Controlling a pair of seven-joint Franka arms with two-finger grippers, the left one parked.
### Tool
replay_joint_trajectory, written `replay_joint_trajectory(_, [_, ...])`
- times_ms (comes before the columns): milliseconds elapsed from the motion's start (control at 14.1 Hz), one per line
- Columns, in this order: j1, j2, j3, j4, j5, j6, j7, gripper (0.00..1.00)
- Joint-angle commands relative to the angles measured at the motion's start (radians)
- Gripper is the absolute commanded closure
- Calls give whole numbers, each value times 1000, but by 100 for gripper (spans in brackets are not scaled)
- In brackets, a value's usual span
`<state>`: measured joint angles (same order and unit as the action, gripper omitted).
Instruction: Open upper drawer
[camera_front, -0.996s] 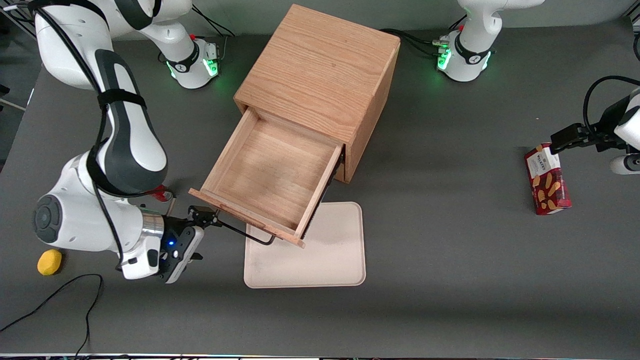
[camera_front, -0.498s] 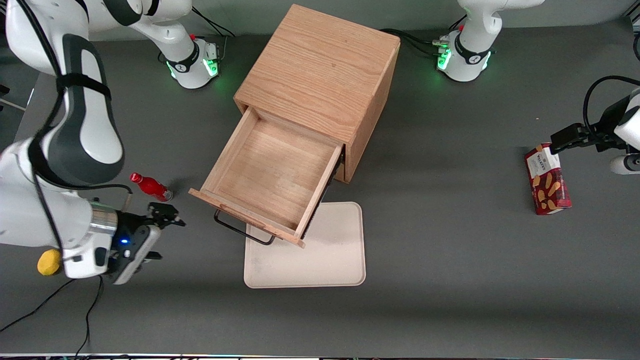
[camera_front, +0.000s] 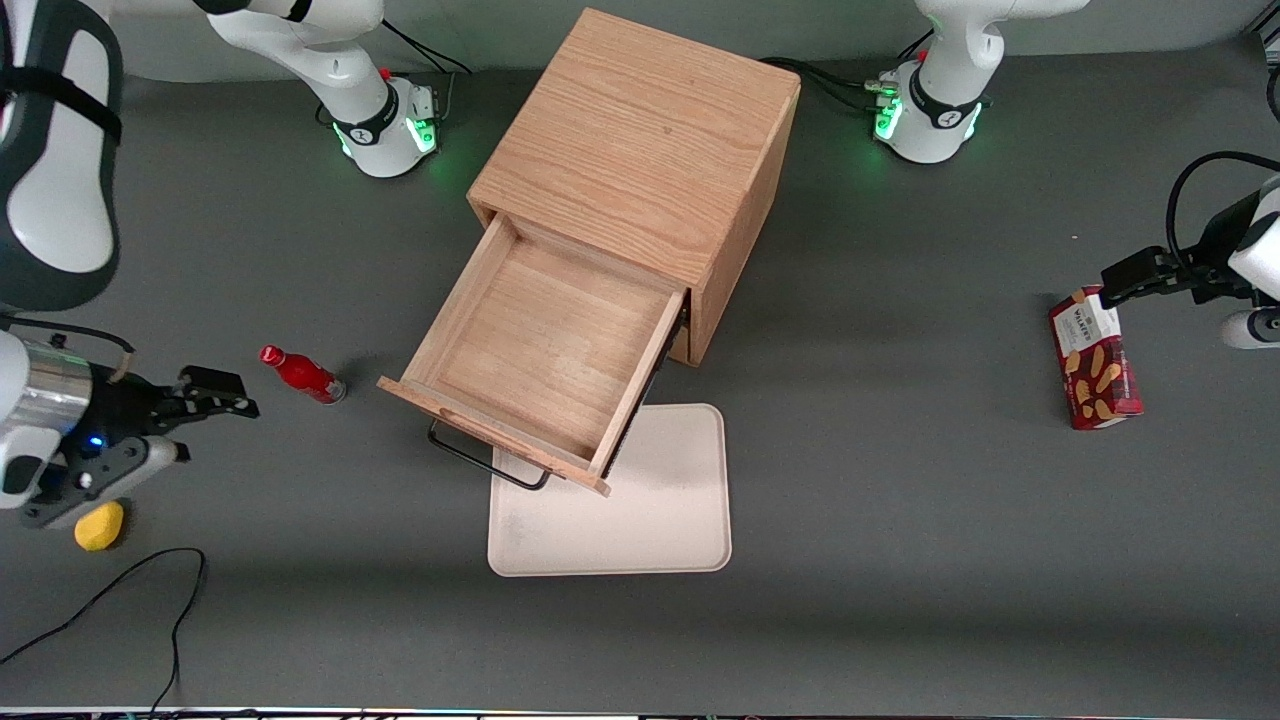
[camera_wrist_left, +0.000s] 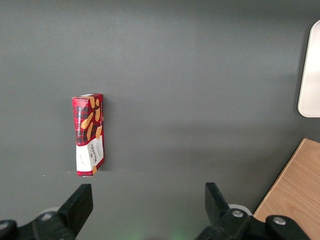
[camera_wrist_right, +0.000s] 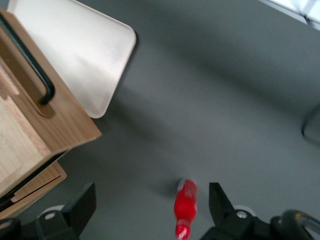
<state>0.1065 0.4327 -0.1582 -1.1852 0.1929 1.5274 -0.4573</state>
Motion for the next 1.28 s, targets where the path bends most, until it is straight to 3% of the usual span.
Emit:
replay_joint_trajectory(0, [19, -117, -53, -155, -59, 19, 58, 0])
replay_joint_trajectory(142, [28, -155, -55, -190, -125, 11, 168, 0])
replay_joint_trajectory(498, [28, -354, -57, -414, -133, 16, 331, 0])
replay_joint_trajectory(711, [32, -370, -50, -407, -177, -65, 431, 0])
replay_joint_trajectory(854, [28, -383, -61, -381, -179, -130, 466, 0])
replay_joint_trajectory(1209, [48, -498, -55, -471, -168, -83, 474, 0])
